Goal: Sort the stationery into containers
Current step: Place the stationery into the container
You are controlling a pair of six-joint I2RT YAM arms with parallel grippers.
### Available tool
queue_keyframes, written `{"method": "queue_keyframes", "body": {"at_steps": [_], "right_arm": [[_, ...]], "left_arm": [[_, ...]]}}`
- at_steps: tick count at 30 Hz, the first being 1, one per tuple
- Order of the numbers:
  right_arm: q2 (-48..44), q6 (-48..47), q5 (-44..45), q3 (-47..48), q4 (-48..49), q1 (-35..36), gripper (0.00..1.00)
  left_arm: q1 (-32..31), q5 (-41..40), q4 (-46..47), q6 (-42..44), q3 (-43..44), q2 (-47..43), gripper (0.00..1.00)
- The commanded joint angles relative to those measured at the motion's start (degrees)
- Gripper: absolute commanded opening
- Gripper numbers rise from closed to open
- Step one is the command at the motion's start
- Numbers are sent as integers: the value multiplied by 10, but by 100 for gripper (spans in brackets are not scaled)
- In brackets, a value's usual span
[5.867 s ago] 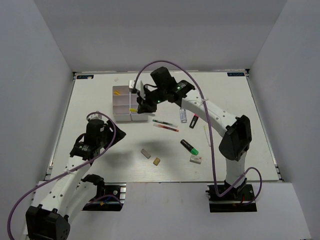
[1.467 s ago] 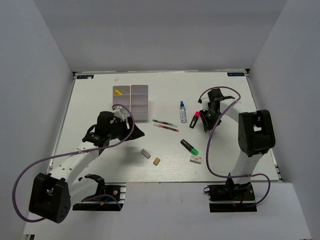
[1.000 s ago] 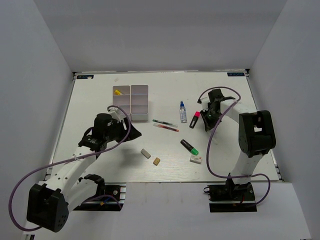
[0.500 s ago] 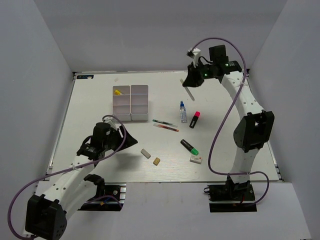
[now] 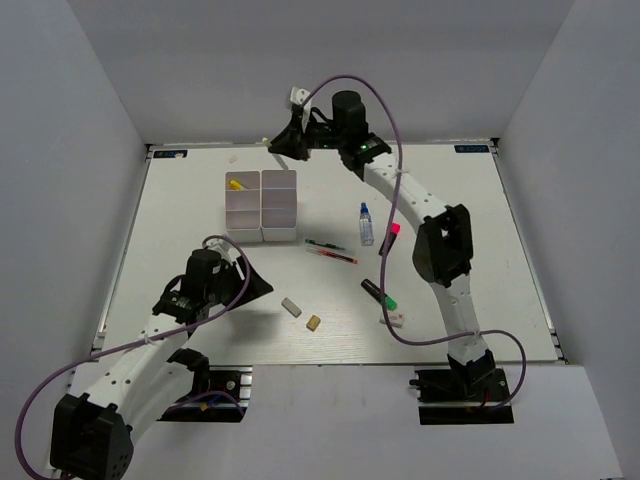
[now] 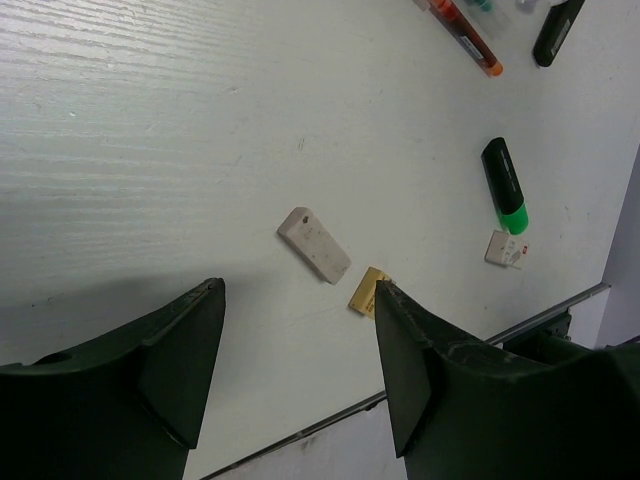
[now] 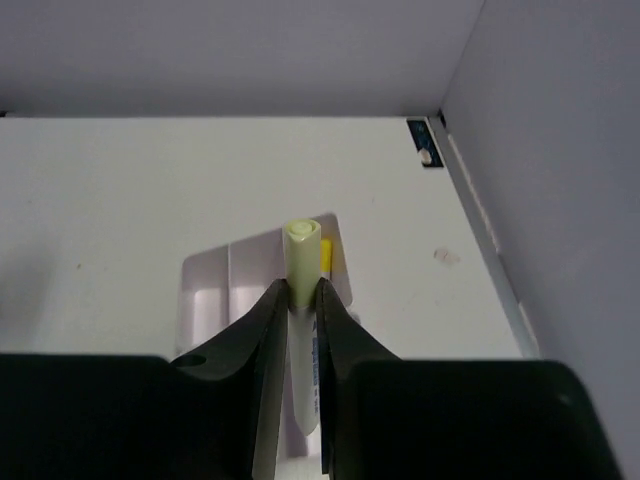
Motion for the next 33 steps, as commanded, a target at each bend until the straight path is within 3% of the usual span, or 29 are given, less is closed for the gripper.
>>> {"method": "queue_keyframes", "body": {"at_steps": [1,3,9,13,33], "right_arm": [[31,60,-11,51,186,18,0],[34,93,-17,10,272,32,0],[83,120,3,28,323,67,0],[116,121,27,64,327,82,0],[175,45,127,47,335,95,0]], "left_arm": [[-2,-7,-18,-7,4,-15,71],[-2,-7,-23,-7,4,-15,71],[-2,-7,-36,-13,4,-20,71],[-2,-7,-46,-13,4,-20,71],[-2,20,-58,-7,14,-13,71]]}}
